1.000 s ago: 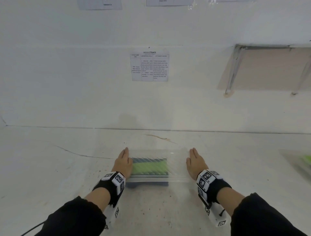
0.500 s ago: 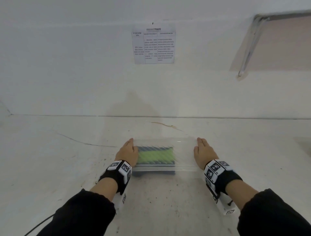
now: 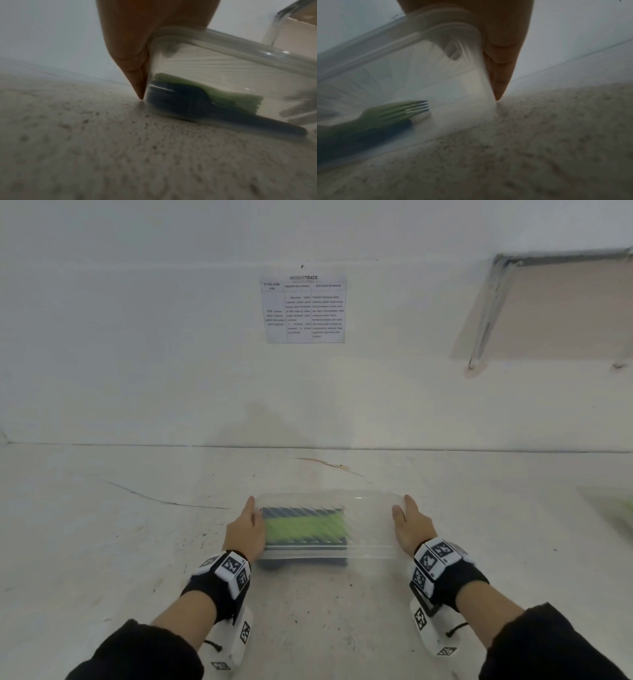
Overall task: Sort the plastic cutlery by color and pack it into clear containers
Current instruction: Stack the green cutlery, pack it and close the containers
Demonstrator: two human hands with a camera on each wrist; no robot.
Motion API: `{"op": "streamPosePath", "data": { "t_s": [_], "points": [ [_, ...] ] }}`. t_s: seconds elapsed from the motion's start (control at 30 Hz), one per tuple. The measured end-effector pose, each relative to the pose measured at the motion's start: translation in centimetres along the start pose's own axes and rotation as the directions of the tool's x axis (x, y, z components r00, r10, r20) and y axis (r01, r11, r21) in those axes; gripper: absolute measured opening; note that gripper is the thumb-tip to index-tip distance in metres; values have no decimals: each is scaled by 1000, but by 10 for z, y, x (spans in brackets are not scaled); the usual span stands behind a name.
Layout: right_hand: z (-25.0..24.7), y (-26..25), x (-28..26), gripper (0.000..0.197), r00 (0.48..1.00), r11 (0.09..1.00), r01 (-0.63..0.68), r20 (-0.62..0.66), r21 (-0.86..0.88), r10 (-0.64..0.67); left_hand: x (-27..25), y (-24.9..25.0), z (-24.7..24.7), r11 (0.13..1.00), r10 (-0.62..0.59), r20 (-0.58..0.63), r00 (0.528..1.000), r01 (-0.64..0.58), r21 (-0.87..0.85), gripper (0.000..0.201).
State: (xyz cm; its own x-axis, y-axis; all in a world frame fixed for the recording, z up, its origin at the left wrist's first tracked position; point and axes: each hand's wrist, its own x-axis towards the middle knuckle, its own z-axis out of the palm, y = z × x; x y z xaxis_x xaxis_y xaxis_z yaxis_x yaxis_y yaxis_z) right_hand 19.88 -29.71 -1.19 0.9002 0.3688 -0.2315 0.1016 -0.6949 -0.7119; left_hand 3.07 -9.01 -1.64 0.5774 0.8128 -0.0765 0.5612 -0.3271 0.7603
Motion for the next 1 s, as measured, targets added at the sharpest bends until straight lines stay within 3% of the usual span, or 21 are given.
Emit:
{"op": "streamPosePath", "data": {
  "t_s": [0.37, 0.53, 0.7, 1.0],
  "points": [
    [4, -4, 4, 52, 1000, 999, 16, -16, -29, -17, 3, 1, 3, 997, 12, -22, 1000, -10, 80, 47],
    [-7, -4, 6, 51, 994, 993, -108, 23, 42, 108, 9, 0, 5, 990, -132, -57, 990, 134, 47, 42],
    [-10, -6, 12, 46, 992, 994, -111, 52, -6, 111, 16, -1, 2, 990, -74, -34, 997, 78, 120, 40],
    [-25, -29, 72, 43, 996, 993, -71, -50, 97, 76, 79, 32, 16, 998, 24, -60, 998, -20, 63, 38]
  ]
}}
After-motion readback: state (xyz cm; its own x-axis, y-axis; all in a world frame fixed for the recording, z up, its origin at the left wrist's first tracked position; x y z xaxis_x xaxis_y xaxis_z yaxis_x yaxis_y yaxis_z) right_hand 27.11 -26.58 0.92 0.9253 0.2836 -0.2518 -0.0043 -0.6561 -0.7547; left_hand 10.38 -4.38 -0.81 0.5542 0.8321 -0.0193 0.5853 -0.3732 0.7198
